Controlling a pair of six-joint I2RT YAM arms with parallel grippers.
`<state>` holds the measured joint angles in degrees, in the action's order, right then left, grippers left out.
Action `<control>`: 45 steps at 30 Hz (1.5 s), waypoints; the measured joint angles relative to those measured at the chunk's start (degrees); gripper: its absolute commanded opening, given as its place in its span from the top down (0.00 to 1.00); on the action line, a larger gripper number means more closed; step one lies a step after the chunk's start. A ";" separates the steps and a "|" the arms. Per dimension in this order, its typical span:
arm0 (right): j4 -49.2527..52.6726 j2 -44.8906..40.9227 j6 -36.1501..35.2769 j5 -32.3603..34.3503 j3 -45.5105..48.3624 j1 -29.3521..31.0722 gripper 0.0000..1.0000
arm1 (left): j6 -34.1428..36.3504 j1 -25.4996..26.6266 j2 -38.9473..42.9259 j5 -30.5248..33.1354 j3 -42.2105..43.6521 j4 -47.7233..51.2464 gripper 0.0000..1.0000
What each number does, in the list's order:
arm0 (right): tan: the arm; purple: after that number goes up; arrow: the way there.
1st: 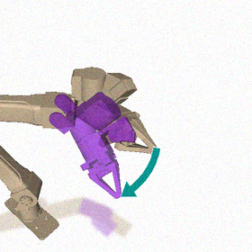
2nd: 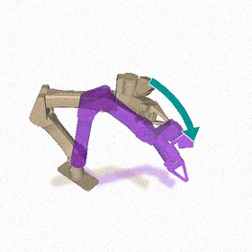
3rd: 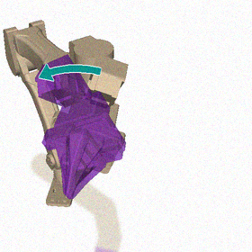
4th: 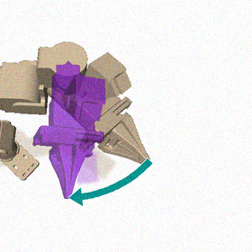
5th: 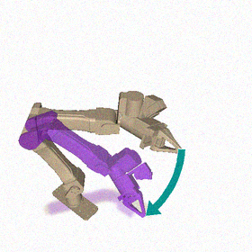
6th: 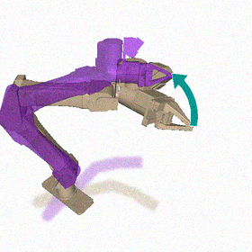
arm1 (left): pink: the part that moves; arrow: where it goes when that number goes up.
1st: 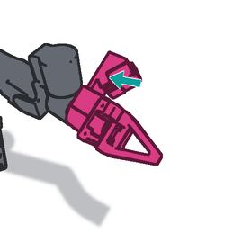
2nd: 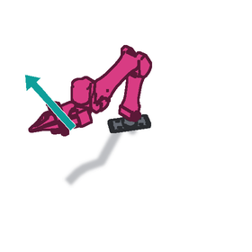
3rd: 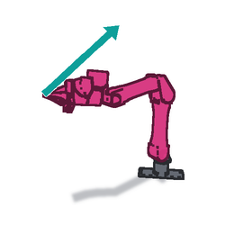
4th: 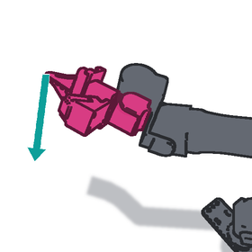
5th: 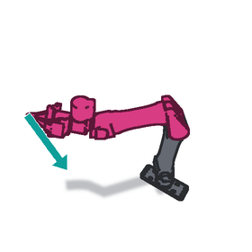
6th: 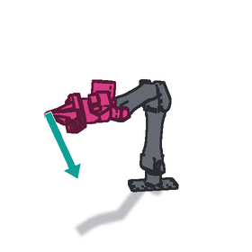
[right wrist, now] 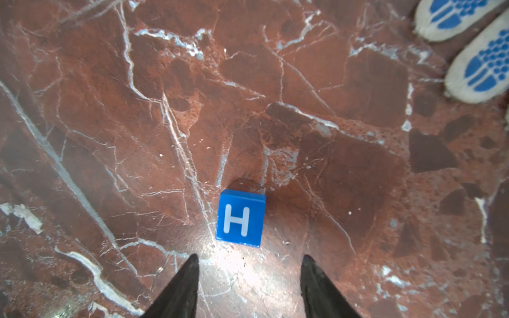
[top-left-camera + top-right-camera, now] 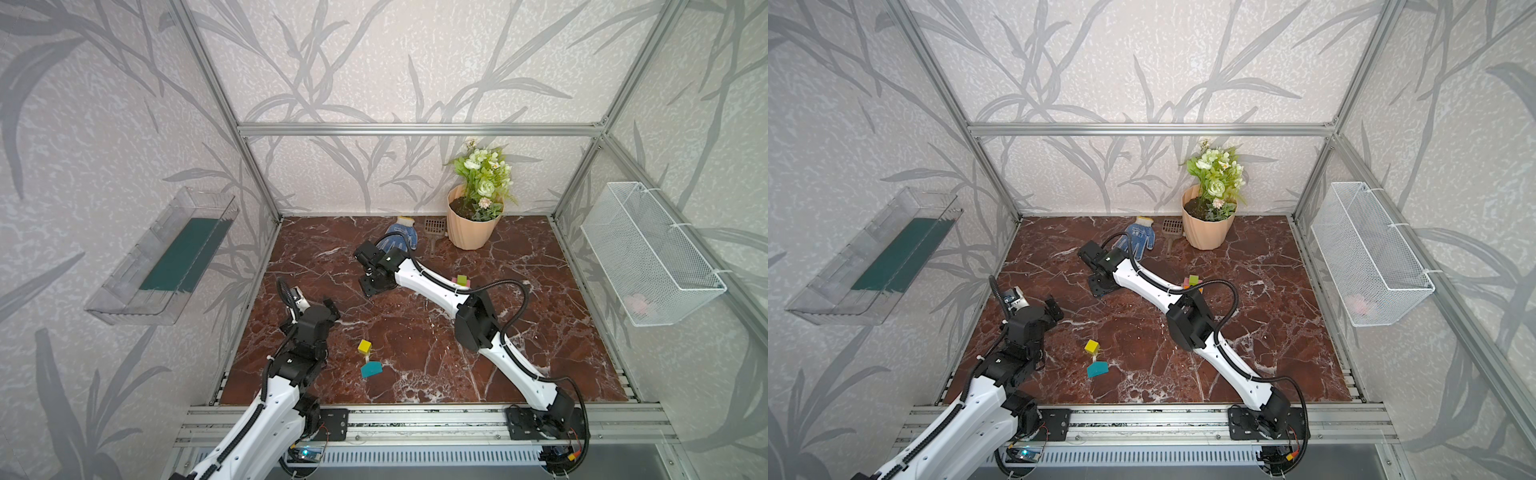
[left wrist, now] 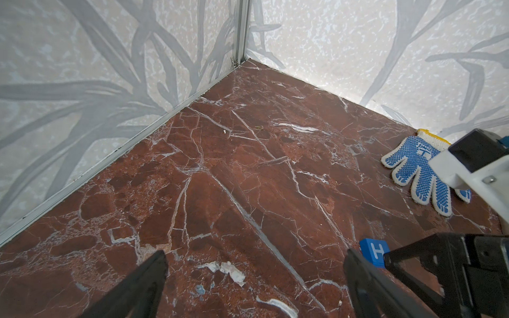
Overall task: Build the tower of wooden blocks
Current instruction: 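Move the right gripper to the blue H cube and close on it, then carry the blue H cube with the right gripper toward the stack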
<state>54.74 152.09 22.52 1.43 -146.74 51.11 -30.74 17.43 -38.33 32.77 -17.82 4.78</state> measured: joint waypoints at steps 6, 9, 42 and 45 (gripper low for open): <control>0.24 2.08 -0.11 0.17 -1.62 0.11 0.39 | 0.02 0.00 -0.04 -0.42 0.00 -0.07 0.01; 0.48 2.91 -0.13 0.22 -2.01 0.11 0.39 | 0.02 0.00 -0.20 -0.76 0.00 -0.07 0.01; -4.90 7.23 -0.42 6.86 -5.64 1.46 0.60 | 0.07 -0.04 -0.15 -1.79 0.11 -0.11 0.02; -4.70 7.23 0.22 7.74 -5.55 1.92 0.64 | 0.07 -0.04 0.24 -1.84 0.11 -0.11 0.02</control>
<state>50.04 159.33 22.74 9.17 -152.29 53.04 -30.68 17.39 -38.09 30.94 -17.72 4.67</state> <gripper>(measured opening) 0.384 0.980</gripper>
